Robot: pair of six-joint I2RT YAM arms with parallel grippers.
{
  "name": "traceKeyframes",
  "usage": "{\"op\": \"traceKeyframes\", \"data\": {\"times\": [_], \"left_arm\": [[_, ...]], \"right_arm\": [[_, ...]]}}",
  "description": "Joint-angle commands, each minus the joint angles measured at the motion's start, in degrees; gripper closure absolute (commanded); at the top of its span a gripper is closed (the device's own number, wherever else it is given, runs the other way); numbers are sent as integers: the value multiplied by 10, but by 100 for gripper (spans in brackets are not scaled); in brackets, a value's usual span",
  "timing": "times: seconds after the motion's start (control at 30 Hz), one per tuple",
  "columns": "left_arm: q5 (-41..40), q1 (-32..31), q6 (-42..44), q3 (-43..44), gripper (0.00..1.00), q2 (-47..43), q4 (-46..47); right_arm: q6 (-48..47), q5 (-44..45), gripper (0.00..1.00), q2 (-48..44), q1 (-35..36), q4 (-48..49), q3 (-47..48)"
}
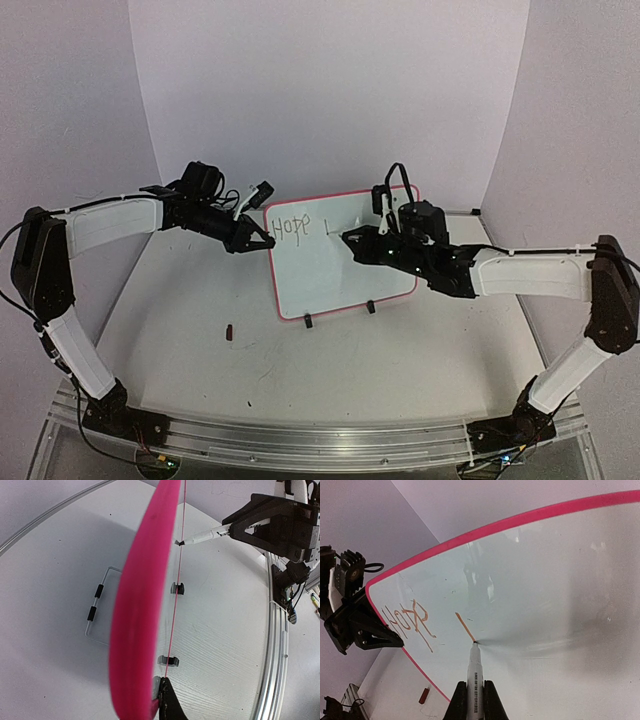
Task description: Write a sentence on the whiteboard
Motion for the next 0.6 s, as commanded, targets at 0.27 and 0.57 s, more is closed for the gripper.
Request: {"op": "traceKeyframes", "data": {"times": [0.27, 0.57], "left_arm": [[-66, -3, 29, 5, 100, 6, -31], [-67, -3, 29, 5, 100, 5, -31]], "right_arm": [[-15, -43, 100, -39, 1, 46, -16], [-28, -14, 100, -40, 2, 54, 10]]}}
